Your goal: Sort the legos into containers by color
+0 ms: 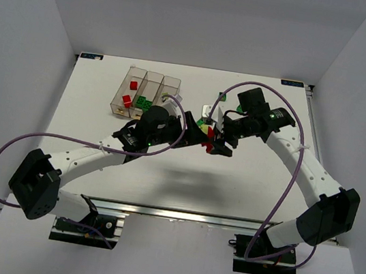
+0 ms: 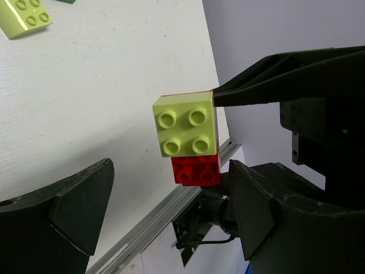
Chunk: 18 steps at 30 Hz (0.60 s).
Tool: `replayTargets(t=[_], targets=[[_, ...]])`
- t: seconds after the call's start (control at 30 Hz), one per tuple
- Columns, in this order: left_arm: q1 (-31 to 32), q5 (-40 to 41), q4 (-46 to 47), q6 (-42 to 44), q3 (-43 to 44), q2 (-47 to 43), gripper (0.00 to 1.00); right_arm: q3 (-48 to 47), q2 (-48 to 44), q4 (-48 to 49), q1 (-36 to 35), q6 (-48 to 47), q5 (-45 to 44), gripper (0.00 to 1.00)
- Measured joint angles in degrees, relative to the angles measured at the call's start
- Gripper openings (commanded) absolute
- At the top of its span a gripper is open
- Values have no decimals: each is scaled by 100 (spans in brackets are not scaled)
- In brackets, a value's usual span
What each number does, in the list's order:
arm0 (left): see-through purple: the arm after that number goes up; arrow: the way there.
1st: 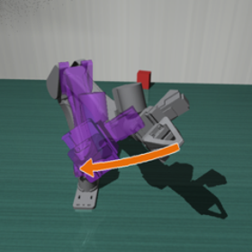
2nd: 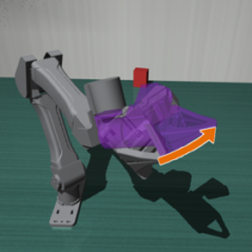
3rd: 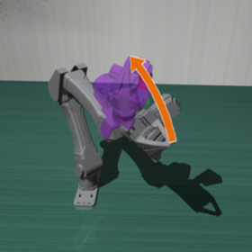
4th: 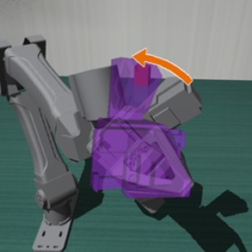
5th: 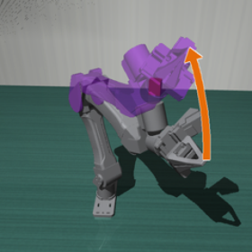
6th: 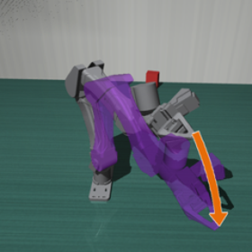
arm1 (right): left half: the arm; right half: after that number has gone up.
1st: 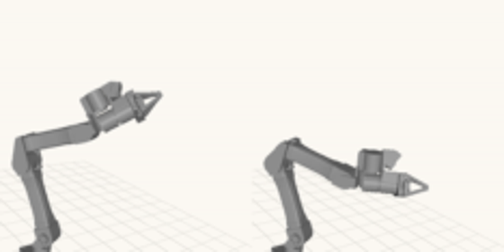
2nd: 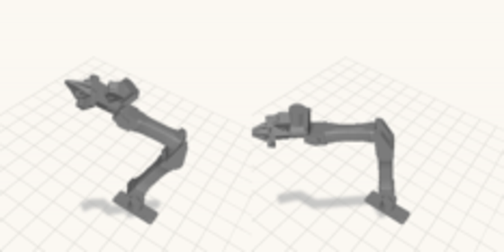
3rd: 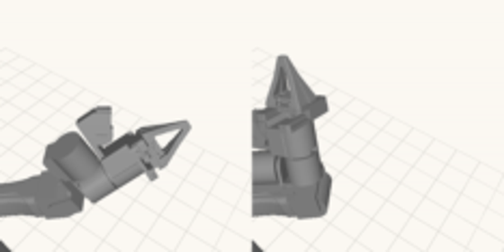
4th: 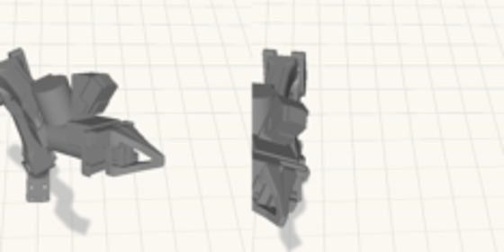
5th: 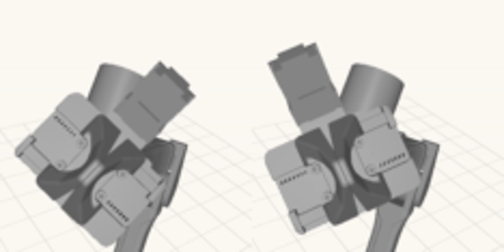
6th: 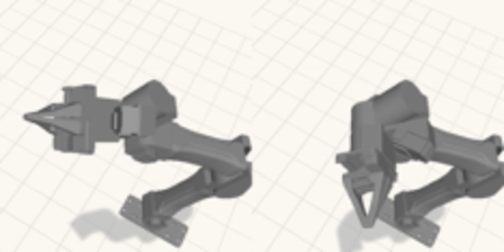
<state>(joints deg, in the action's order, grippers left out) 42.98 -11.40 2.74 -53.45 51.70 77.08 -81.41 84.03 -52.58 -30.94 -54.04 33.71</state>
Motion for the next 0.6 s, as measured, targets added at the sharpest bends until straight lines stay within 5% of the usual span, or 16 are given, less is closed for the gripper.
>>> replayTargets(t=[0.6], targets=[[66,-166,549,-175,13,240,68,66,-33,22,-31,74,76,1]])
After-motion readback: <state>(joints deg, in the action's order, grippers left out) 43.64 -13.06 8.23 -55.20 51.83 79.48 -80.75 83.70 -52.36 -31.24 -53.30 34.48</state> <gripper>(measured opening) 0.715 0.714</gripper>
